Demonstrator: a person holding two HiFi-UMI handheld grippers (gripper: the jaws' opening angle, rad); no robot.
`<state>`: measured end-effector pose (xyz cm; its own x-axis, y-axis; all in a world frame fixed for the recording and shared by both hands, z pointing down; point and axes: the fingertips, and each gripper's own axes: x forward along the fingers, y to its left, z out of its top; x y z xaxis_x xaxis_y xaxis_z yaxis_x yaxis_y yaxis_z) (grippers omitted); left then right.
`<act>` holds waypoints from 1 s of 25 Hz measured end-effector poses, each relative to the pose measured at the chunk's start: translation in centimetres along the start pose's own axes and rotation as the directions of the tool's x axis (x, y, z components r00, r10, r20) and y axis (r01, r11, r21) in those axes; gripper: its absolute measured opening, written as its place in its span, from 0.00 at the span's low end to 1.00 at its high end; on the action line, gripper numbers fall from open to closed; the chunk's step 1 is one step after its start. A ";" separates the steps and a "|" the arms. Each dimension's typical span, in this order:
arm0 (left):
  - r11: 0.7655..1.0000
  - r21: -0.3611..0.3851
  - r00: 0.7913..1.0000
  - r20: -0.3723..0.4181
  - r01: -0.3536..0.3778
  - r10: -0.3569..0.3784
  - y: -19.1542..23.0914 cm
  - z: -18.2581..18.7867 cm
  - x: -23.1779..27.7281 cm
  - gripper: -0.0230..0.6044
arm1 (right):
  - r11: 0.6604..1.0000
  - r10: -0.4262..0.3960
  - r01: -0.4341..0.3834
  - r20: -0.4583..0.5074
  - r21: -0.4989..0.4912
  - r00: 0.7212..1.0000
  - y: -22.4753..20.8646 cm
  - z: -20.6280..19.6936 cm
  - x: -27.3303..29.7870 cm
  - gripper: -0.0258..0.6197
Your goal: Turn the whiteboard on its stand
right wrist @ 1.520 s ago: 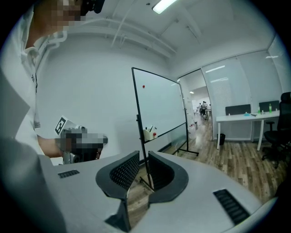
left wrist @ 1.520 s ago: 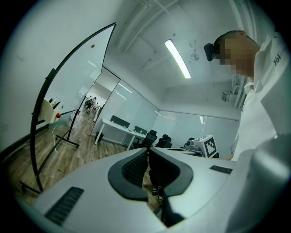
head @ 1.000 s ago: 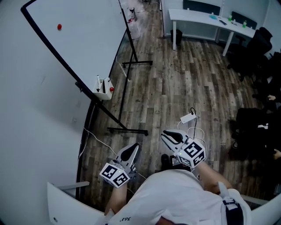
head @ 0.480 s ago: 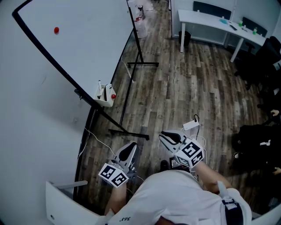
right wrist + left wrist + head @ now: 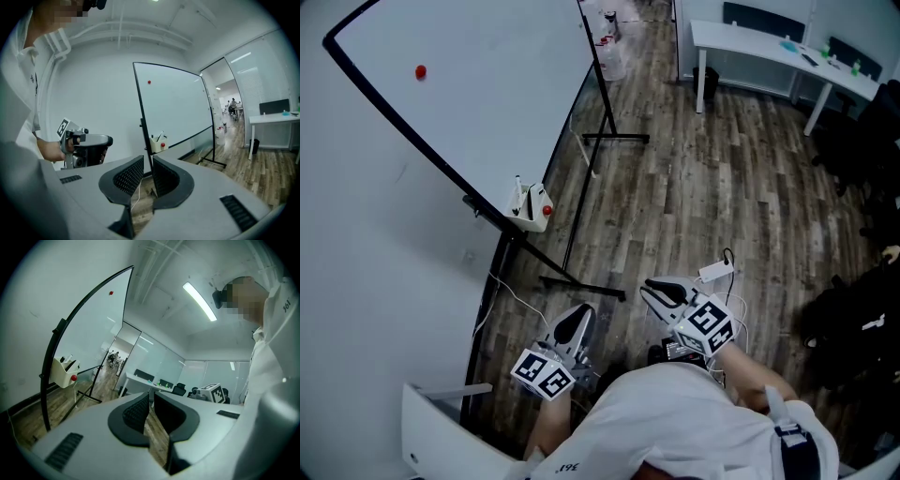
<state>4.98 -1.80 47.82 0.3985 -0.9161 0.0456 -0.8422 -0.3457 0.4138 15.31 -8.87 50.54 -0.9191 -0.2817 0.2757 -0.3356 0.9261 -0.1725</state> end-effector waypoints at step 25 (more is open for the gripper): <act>0.998 0.027 0.998 -0.032 0.060 -0.059 15.3 6.9 -2.8 0.16 | 0.998 -0.062 0.062 0.010 -0.009 0.998 2.9 4.3 15.6 0.13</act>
<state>-11.57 -5.90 47.76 0.4590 -0.8870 0.0505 -0.8262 -0.4053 0.3913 -0.87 -11.62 50.24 -0.8986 -0.3410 0.2761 -0.3901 0.9090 -0.1468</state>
